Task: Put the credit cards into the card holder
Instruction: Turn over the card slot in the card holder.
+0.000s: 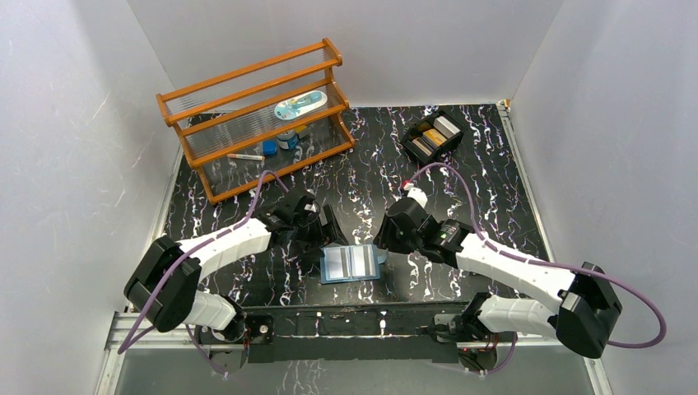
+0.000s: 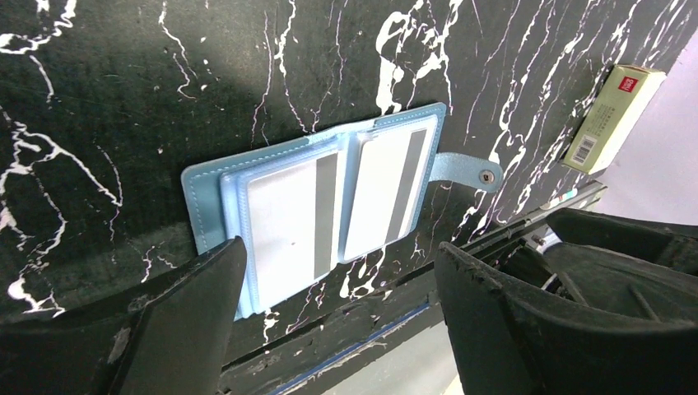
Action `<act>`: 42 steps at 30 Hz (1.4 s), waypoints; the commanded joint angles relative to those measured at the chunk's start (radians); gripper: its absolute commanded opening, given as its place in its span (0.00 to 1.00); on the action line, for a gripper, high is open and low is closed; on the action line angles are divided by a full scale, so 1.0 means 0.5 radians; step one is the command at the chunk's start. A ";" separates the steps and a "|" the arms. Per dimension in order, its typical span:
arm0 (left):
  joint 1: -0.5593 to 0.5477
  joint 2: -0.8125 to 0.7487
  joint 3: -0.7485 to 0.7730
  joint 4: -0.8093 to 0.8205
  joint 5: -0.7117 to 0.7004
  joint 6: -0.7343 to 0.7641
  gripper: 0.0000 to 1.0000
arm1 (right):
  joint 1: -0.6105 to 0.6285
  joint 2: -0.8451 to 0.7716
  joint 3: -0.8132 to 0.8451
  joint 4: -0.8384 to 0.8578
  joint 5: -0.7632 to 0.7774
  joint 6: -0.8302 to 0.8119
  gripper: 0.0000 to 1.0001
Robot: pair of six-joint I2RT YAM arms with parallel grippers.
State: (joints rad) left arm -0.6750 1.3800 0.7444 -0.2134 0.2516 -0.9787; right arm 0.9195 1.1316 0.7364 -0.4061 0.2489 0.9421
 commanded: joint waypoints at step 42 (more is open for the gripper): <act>0.012 -0.014 -0.278 0.806 0.357 -0.265 0.83 | 0.103 0.542 -0.329 0.686 -0.166 -0.028 0.32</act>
State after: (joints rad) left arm -0.6708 1.4063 0.6231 0.1123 0.3645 -1.0733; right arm 0.9688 1.3853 0.6052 -0.0433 0.1719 0.9203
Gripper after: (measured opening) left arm 0.829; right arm 0.317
